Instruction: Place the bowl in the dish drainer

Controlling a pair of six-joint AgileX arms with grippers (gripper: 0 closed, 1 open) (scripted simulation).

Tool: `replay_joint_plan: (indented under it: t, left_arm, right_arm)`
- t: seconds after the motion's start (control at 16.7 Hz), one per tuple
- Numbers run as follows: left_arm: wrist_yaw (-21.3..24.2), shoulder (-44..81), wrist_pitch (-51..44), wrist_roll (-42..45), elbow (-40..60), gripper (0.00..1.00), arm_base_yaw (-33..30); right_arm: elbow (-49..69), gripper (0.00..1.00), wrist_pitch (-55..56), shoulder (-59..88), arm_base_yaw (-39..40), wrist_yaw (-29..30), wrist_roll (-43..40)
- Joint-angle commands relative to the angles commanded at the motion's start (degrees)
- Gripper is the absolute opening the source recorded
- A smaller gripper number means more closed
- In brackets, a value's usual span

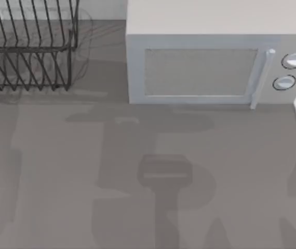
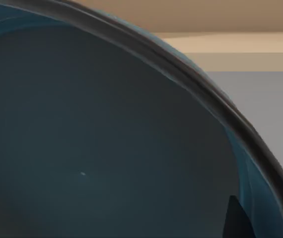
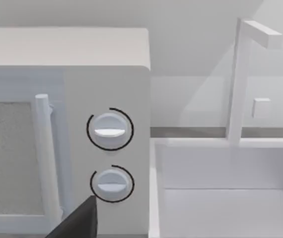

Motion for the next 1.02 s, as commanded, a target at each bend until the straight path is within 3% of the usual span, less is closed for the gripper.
replay_joint_plan:
  t: [0.24, 0.54, 1.02]
  left_arm:
    - [-1.1, 6.34, 8.0, -0.15, -2.56, 0.0, -1.06]
    - [-1.17, 6.71, 8.5, -0.17, -2.75, 0.0, -1.14]
    - [-1.17, 6.71, 8.5, -0.17, -2.75, 0.6, -1.14]
  right_arm:
    - [0.0, 1.0, 0.0, 0.0, 0.0, 0.0, 0.0]
    - [0.0, 1.0, 0.0, 0.0, 0.0, 0.0, 0.0]
    - [0.0, 1.0, 0.0, 0.0, 0.0, 0.0, 0.0]
